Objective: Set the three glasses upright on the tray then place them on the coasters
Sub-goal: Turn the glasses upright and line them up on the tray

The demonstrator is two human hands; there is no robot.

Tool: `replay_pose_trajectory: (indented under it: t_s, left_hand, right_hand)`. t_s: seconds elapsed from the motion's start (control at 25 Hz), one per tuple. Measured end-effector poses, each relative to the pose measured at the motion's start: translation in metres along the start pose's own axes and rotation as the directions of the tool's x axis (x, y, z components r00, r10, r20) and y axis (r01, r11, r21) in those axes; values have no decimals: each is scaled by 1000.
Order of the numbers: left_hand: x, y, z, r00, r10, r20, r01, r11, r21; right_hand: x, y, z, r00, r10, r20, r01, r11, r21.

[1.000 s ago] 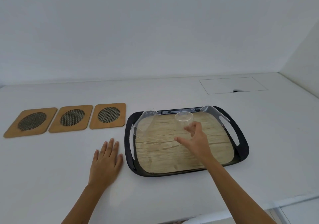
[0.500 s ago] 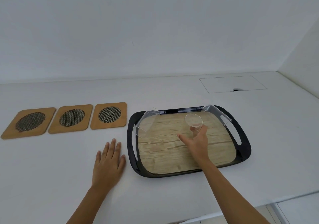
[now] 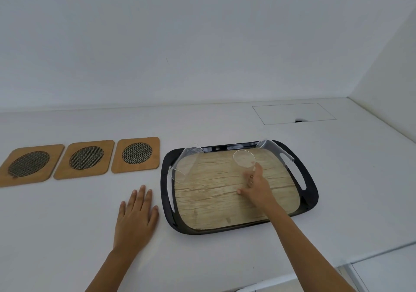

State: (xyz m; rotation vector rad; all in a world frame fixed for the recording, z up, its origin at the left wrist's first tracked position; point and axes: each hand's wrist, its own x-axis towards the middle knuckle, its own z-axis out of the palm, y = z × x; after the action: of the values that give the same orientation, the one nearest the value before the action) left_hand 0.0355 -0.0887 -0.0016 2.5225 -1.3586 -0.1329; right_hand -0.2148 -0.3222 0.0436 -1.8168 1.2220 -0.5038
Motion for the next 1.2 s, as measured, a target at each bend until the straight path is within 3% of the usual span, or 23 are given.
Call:
replay_pose_trajectory:
  t_s: [0.12,0.28,0.4,0.56,0.72,0.84,0.96,1.08,1.2]
  left_hand:
    - [0,1,-1,1000,0,-2,0,1000,-7]
    - [0,0,-2,1000,-4,-1,4,1000,6]
    - [1,0,0,1000,-12,6,12,1000,2]
    - [0,-1,0,1000,-20,12,20,1000,15]
    - [0,-1,-1,1000,-16,15,16,1000,14]
    - [0,0,-1,1000,-12,10,12,1000,6]
    - [-1,0,-1,1000,-8,2,8,1000,5]
    - [-1,0,-1,1000,-6,2,6,1000,11]
    - [-1,1,-1,1000,-8,3,8,1000,11]
  right_hand:
    - [8,-3,-28,992,-7,-126,-9,992,-123]
    - [33,-11,-68,917,-192,-351,55,930,-363]
    - [61,-13,-91,954,-167,-251,-28,780,-626]
    - [82,-9,-100,990,91,-108,-141,691,-709]
    - [88,-1,-90,986,94,-141,-168,624,-763]
    - [89,2,-84,979,76,-189,-193,647,-738]
    - [85,6,-80,973,44,-225,-184,738,-649]
    - [72,6,-72,928,-35,-372,-125,909,-397]
    - [53,6,-62,877,-31,-479,-61,983,-176]
